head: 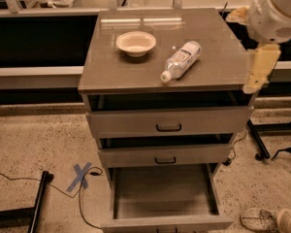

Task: Place blue plastic bottle into bottom drawer

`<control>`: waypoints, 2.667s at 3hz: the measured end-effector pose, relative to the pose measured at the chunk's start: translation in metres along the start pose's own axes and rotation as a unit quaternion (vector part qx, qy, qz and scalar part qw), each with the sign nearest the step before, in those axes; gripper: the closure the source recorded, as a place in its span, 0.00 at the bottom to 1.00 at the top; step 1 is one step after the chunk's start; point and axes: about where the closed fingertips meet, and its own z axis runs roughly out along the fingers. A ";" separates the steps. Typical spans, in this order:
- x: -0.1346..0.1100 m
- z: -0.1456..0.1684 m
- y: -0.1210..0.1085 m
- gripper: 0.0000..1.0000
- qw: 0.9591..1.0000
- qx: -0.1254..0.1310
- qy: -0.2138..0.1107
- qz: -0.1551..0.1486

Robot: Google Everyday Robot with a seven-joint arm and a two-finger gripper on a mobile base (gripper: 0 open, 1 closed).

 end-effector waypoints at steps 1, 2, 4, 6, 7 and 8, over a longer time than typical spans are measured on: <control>0.001 0.001 -0.001 0.00 0.999 0.000 0.000 -0.040; 0.001 0.001 0.000 0.00 0.999 0.000 0.000 -0.040; -0.017 0.056 0.006 0.00 0.990 -0.020 -0.024 -0.139; -0.025 0.082 -0.012 0.00 0.987 0.021 -0.012 -0.161; -0.025 0.082 -0.012 0.00 0.987 0.021 -0.012 -0.162; -0.030 0.090 -0.025 0.00 0.978 0.019 -0.020 -0.206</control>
Offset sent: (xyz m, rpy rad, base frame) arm 0.0017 -0.0006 -0.0013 -0.0311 -0.0130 0.0723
